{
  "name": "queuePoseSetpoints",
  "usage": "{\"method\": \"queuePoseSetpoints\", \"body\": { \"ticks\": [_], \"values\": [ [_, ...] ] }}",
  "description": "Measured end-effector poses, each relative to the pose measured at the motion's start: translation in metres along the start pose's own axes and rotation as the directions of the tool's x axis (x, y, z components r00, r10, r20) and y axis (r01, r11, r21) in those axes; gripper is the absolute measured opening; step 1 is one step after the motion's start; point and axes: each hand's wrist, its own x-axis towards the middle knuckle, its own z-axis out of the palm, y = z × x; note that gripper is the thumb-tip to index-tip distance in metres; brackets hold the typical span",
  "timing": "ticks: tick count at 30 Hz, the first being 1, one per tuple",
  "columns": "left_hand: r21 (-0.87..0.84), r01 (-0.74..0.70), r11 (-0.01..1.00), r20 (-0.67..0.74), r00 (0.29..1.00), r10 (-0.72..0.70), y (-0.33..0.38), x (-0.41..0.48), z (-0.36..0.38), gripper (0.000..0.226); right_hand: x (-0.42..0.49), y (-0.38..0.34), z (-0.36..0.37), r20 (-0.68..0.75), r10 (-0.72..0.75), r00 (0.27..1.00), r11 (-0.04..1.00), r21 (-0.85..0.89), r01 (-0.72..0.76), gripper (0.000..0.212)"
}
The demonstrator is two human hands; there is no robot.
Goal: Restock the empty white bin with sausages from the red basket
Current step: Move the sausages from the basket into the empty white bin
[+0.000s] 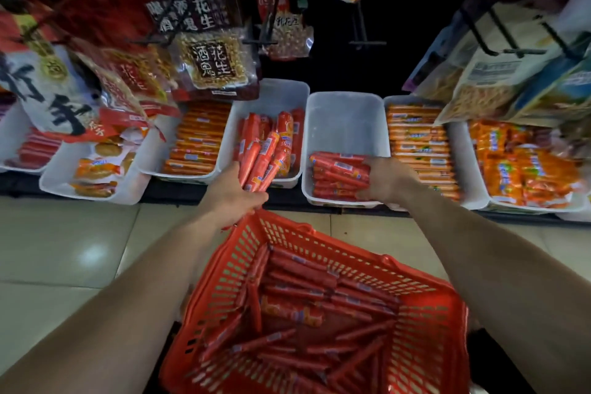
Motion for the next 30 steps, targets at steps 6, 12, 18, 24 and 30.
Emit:
{"method": "queuePoseSetpoints", "body": {
  "ticks": [6,12,18,24,30],
  "values": [
    [-0.032,0.004,0.999,-0.001,1.0,-0.004,0.004,0.047,0.012,0.043,0.057,0.004,0.012,0.166,-0.056,0.984,0.988,-0.13,0.078,0.075],
    [0.021,-0.016,1.0,0.004,1.0,0.016,0.019,0.083,0.035,0.044,0.059,0.02,0.013,0.053,-0.144,0.988,0.982,-0.118,0.15,0.045],
    [0.073,-0.151,0.986,0.117,0.983,0.142,0.063,0.116,0.076,0.055,0.025,0.057,0.028,-0.26,0.013,0.965,0.976,0.214,0.044,0.037],
    [0.38,-0.306,0.873,0.38,0.912,0.154,0.091,0.153,0.132,0.048,0.004,0.078,0.057,-0.281,0.208,0.937,0.88,0.472,-0.054,0.031],
    [0.594,-0.484,0.642,0.475,0.856,0.205,0.085,0.173,0.168,0.06,0.014,0.075,0.068,-0.32,0.224,0.92,0.868,0.495,-0.039,0.038]
  ]
}}
